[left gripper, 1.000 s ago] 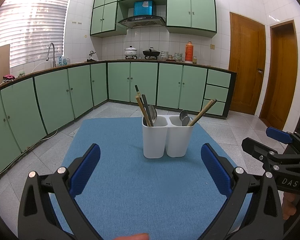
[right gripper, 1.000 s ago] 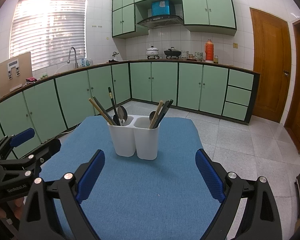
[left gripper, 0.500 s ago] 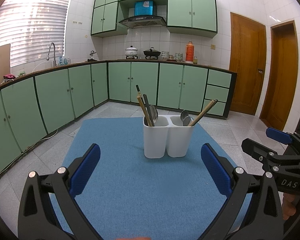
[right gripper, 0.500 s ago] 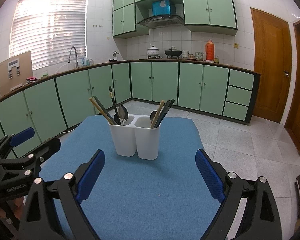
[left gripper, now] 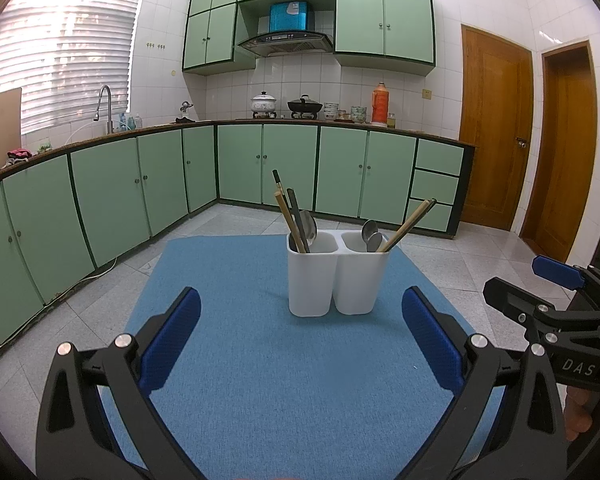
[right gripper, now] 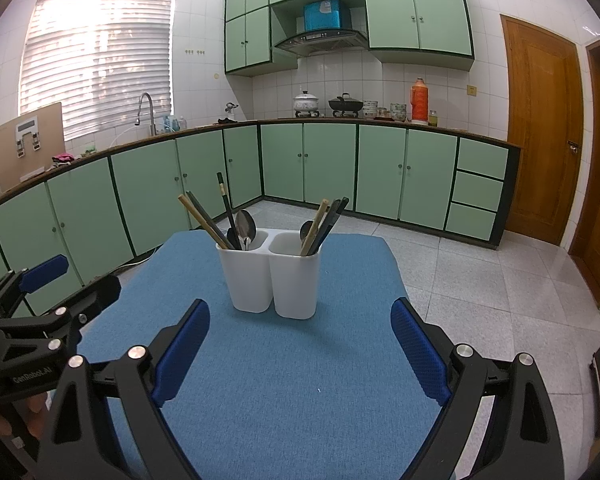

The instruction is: Organize utensils

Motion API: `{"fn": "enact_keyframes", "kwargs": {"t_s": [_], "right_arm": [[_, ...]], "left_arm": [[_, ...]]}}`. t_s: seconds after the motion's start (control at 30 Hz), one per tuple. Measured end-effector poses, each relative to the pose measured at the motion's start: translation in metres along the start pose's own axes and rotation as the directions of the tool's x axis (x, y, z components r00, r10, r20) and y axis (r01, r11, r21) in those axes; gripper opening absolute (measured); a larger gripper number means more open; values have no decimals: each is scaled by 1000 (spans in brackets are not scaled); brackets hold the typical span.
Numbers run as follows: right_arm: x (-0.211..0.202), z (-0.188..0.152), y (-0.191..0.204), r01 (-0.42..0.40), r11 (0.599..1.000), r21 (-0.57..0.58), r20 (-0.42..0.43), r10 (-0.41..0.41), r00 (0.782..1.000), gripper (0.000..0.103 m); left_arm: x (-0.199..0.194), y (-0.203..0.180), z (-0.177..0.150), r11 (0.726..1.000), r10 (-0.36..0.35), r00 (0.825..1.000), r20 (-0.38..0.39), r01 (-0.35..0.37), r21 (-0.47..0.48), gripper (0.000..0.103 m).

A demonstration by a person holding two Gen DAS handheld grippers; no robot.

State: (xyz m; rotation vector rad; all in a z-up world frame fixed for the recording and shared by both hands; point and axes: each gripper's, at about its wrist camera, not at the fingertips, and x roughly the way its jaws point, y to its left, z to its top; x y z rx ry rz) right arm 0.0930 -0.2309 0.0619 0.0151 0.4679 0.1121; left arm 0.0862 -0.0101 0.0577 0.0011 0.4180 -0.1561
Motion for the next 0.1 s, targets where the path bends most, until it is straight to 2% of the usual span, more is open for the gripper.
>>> {"fn": "enact_keyframes", "kwargs": {"t_s": [0.1], "right_arm": [[0, 0, 1, 1, 1000, 0, -1, -1, 1000, 90]], "left_arm": [[0, 1, 0, 1000, -1, 1000, 0, 1, 0, 98]]}}
